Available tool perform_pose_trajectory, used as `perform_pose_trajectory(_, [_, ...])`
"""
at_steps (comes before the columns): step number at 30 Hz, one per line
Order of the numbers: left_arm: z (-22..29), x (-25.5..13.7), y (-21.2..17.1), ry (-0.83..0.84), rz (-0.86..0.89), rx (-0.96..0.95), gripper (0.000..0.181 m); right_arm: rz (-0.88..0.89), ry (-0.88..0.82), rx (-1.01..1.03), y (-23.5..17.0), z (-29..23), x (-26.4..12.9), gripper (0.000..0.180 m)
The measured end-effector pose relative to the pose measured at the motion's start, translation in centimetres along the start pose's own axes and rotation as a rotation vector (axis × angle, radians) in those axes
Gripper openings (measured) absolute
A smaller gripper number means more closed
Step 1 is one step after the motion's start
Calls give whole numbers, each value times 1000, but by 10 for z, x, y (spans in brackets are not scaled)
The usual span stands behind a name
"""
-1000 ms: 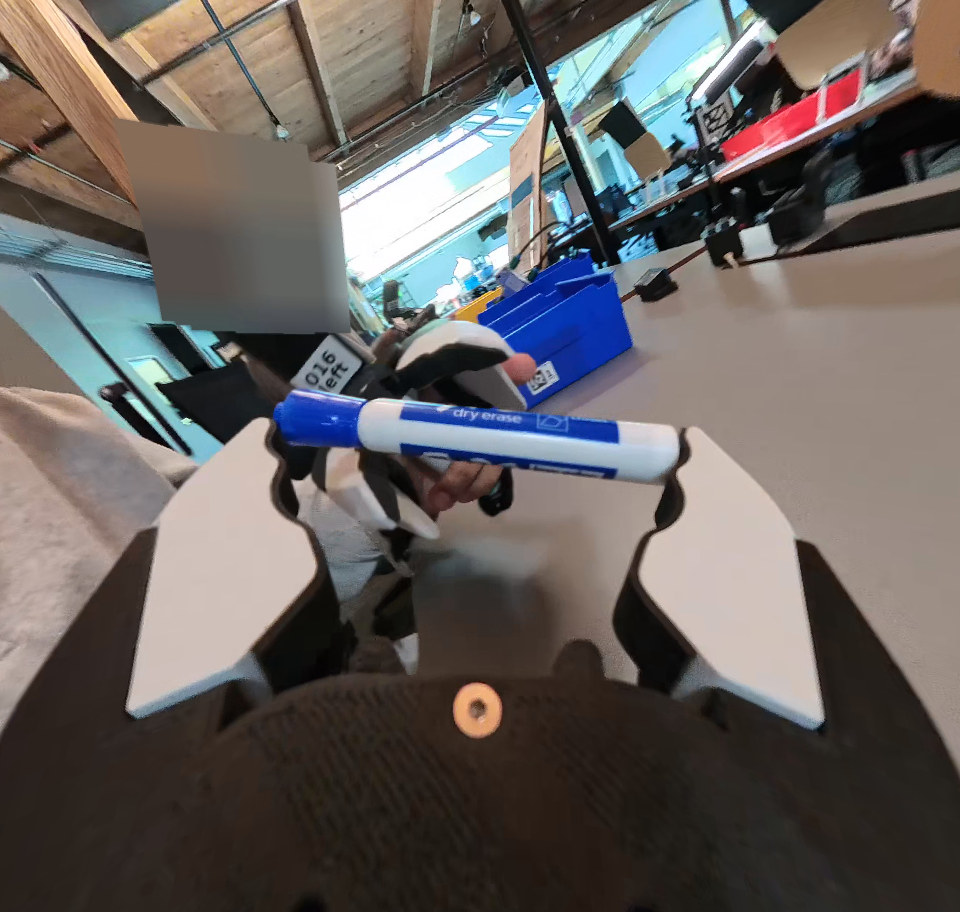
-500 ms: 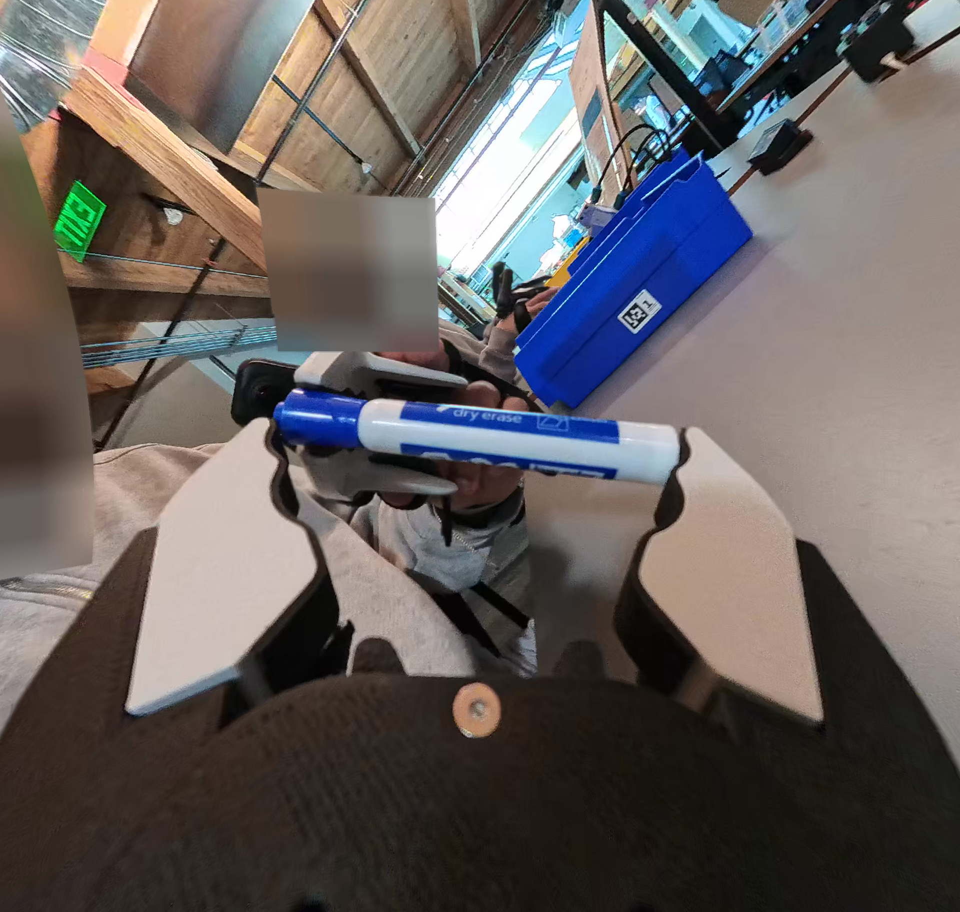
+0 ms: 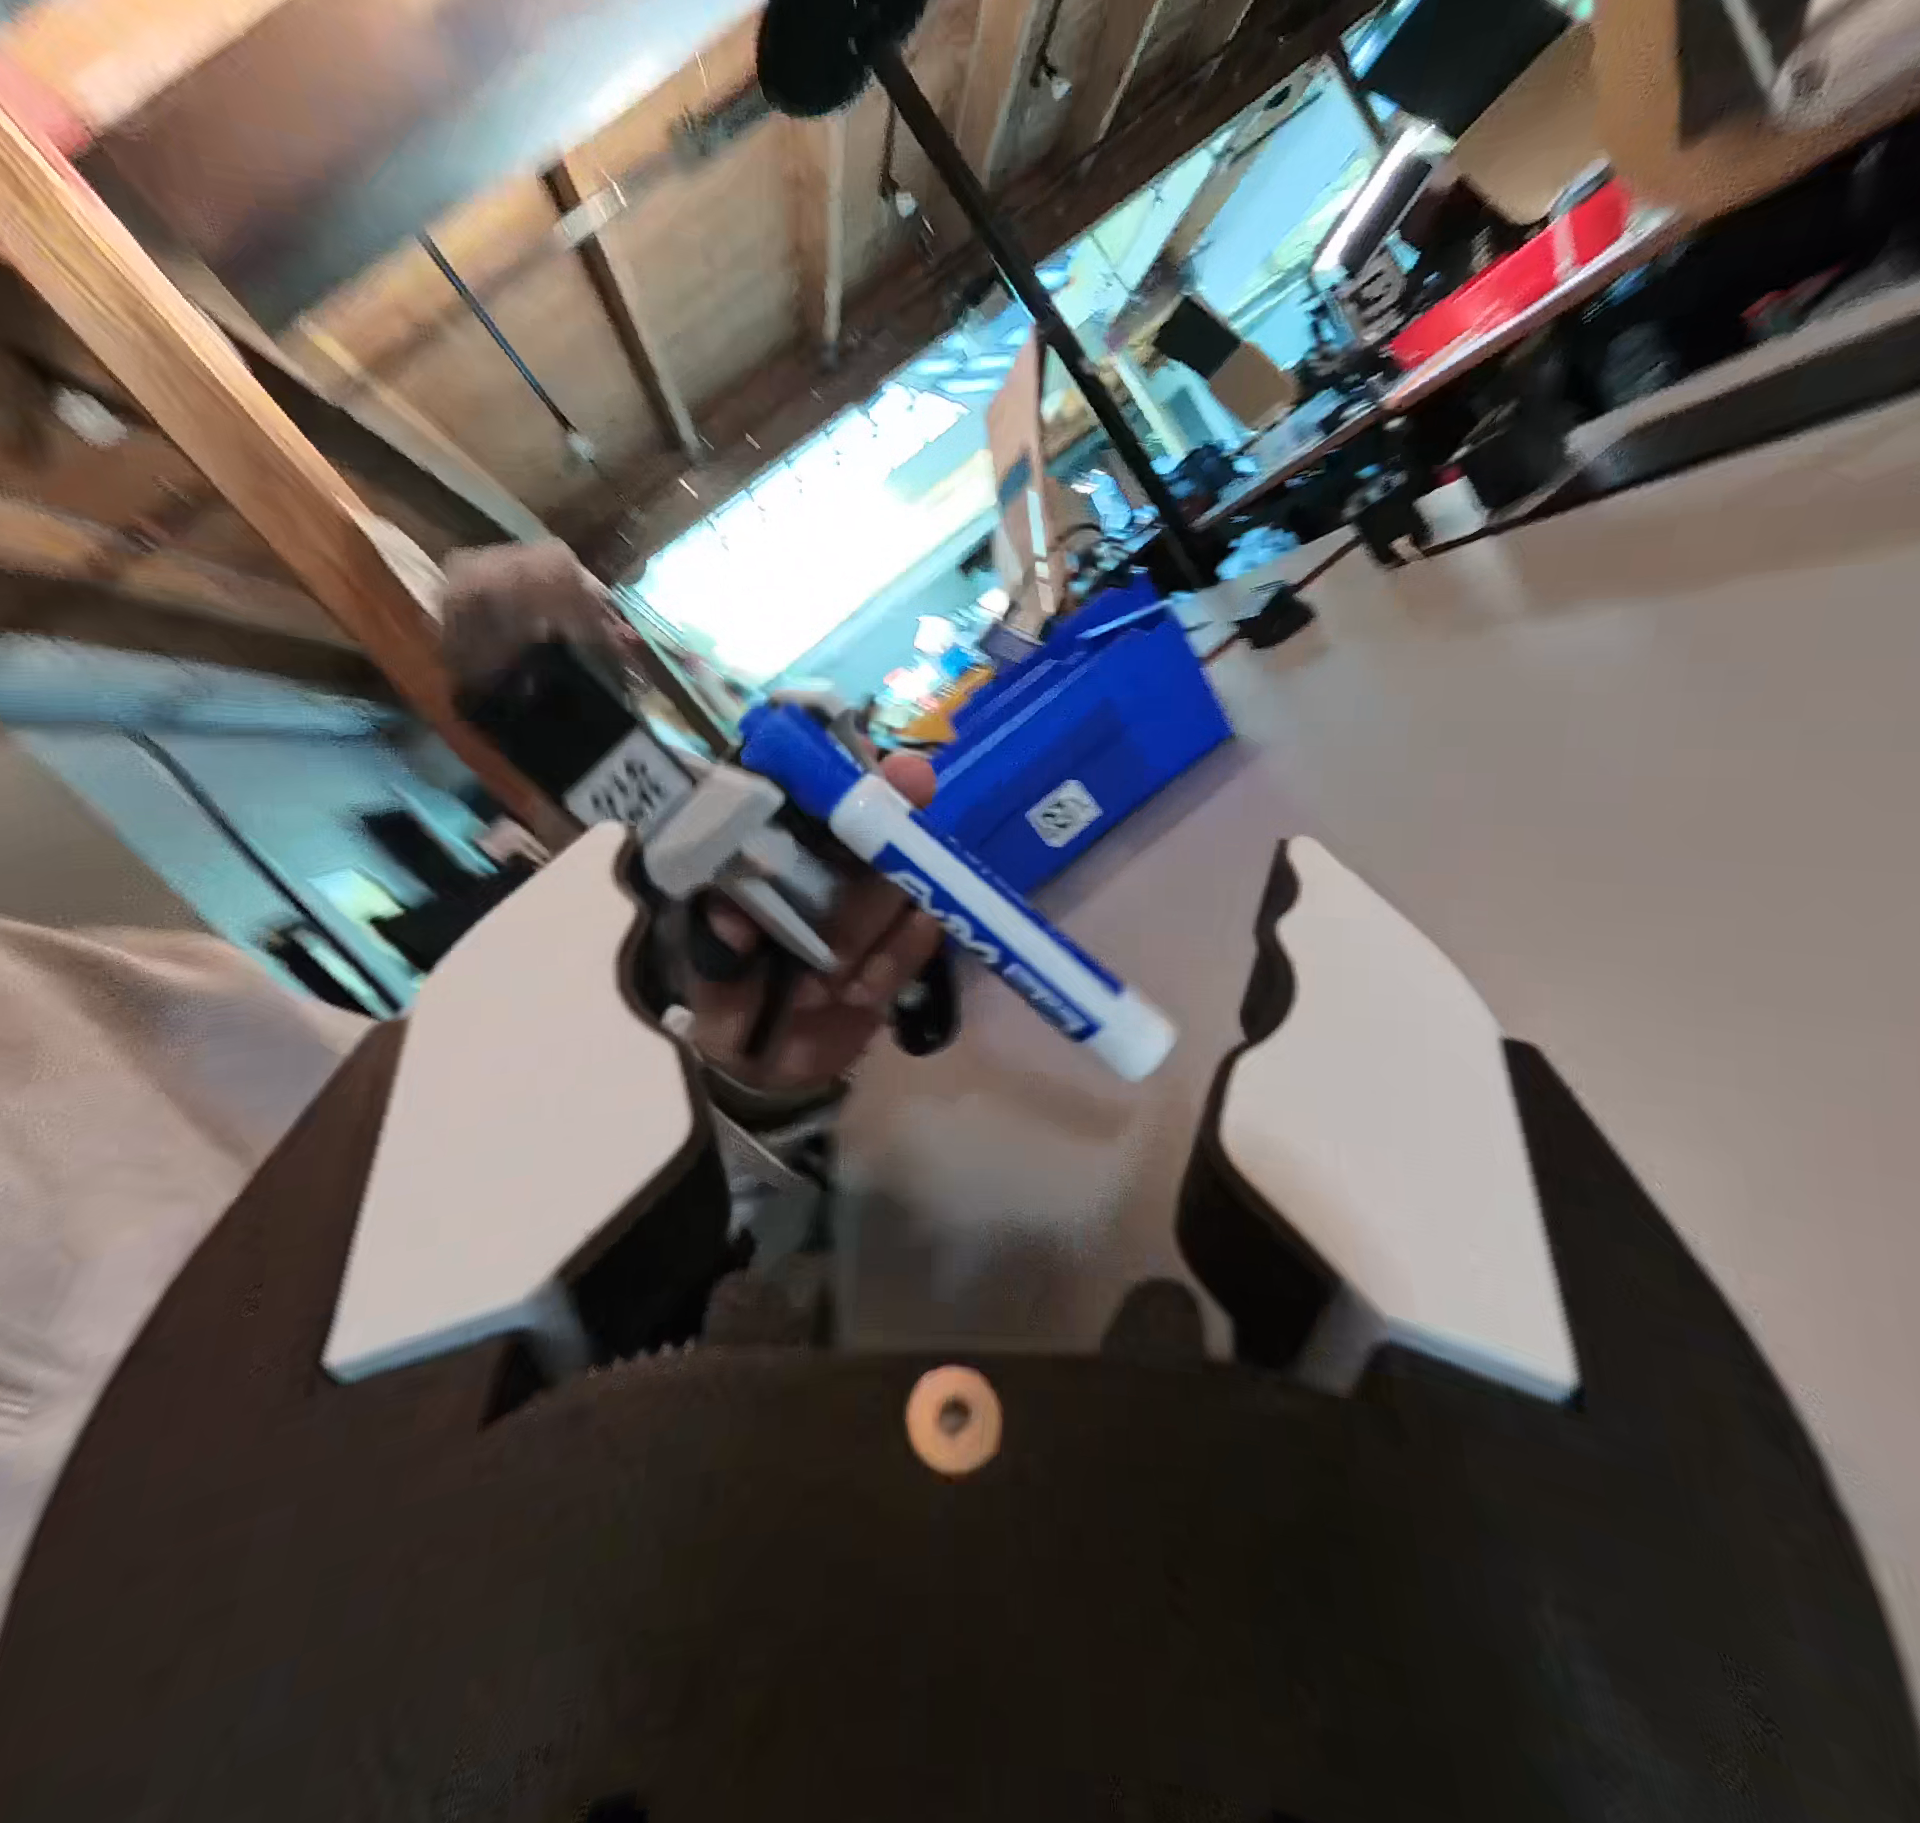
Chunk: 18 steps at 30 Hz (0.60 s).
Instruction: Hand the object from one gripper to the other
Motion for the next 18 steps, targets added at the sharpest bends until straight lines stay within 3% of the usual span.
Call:
perform_pose_trajectory(1, [-4, -1, 0, -33, 8, -102, 19, -36, -30, -97, -2, -1, 0, 104])
perform_pose_trajectory(6, [-16, -6, -8, -178, 13, -426, 18, -251, -55, -382, -30, -10, 9, 67])
perform_pose_trajectory(12, [-5, -2, -19, -267, -68, -423, 18, -430, -24, -411, -58, -12, 12, 41])
perform_pose_trajectory(18, [9, 2, -22, -333, -108, -408, 18, -437, -6, -384, -60, -15, 13, 28])
Point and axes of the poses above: each gripper's, where its closed fingertips meet, x out along the fingers, y out of its top, z = x × y across the jaws, the point moved 2 cm from there along -x, back along the fingers, and after that the axes turned 1 degree about -z, right-handed, at the moved point
